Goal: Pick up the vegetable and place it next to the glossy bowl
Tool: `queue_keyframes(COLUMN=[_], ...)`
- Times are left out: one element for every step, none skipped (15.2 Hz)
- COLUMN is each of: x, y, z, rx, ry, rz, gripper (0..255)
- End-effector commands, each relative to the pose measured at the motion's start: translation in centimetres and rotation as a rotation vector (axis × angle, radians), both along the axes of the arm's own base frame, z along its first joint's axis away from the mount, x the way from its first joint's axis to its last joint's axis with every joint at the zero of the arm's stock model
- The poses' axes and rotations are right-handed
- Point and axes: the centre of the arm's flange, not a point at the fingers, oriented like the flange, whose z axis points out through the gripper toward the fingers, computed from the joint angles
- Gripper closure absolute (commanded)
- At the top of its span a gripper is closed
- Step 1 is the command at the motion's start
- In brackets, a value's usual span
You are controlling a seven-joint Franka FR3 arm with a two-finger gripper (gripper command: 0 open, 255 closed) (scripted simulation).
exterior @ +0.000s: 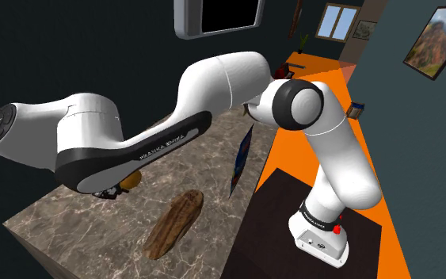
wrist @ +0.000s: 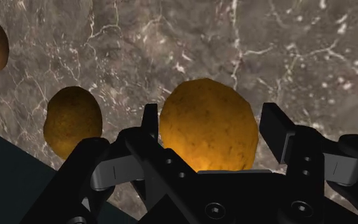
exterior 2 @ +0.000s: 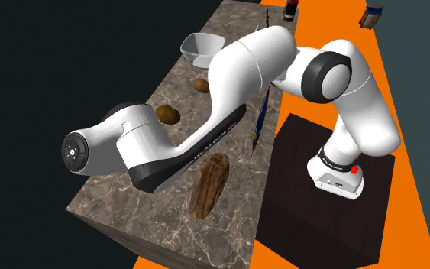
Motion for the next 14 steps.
queue_keyframes(x=[-0.1, -0.1, -0.1, -0.1, -0.1, -0.1, -0.1, -0.1, -0.1, -0.1, -0.1, -0.1, -0.1, -0.1], y=[0.1, 0.1, 0.1, 0.1, 0.1, 0.1, 0.1, 0.1, 0.1, 0.1, 0.1, 0.1, 0.1, 0.1], z=[1.0, 1.5, 2.1, 2.6, 3.1, 3.7, 4.2, 4.7, 5.2, 5.8, 6.3, 6.8, 7.4, 7.9], rx=[0.000, 0.000, 0.000, 0.000, 0.000, 0.000, 0.000, 0.000, 0.000, 0.000, 0.000, 0.000, 0.000, 0.000], ry=[0.000, 0.000, 0.000, 0.000, 0.000, 0.000, 0.000, 0.000, 0.000, 0.000, 0.000, 0.000, 0.000, 0.000], rz=[0.000, 0.000, 0.000, 0.000, 0.000, 0.000, 0.000, 0.000, 0.000, 0.000, 0.000, 0.000, 0.000, 0.000], gripper=[255, 255, 255, 255, 255, 255, 255, 255, 255, 255, 255, 255, 255, 255])
